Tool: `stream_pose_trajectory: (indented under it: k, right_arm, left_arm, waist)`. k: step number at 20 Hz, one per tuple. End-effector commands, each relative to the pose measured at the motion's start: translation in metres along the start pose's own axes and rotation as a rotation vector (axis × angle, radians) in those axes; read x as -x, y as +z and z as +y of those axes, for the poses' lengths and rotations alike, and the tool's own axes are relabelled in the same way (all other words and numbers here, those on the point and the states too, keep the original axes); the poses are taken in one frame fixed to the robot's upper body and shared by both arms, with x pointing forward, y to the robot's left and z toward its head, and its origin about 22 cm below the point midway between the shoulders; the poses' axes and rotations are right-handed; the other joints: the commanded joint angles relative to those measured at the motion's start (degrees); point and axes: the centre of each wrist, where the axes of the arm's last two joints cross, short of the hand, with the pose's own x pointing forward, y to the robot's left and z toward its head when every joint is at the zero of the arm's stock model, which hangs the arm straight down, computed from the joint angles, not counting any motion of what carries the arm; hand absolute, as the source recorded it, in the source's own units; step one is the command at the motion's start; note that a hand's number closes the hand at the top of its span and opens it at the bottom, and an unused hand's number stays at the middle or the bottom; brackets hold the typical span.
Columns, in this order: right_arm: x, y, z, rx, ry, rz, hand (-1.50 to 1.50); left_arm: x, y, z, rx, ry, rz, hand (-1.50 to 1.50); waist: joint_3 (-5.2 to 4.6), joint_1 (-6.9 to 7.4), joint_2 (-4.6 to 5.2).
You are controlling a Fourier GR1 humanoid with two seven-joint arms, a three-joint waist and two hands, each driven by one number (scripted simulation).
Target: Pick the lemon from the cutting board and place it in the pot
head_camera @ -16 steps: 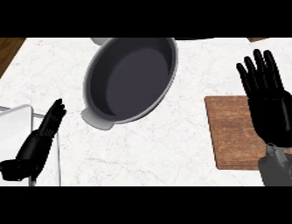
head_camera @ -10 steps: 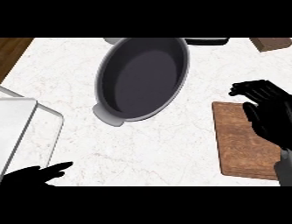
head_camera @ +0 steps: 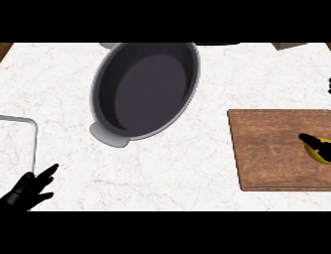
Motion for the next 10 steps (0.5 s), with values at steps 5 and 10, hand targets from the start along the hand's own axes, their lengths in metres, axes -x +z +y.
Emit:
stream_pose_trajectory:
  k: [5, 10]
  right_arm:
    - [-0.005, 0.013, -0.036, -0.171, 0.330, 0.013, -1.50]
    - [-0.025, 0.006, -0.058, -0.297, 0.565, 0.109, -1.50]
  left_arm:
    - [0.000, 0.020, 0.035, -0.421, 0.197, -0.152, 0.00]
    - [-0.010, 0.013, 0.044, -0.513, 0.235, -0.172, 0.00]
  waist:
    - [-0.39, -3.25, 0.20]
    - [-0.37, -4.33, 0.75]
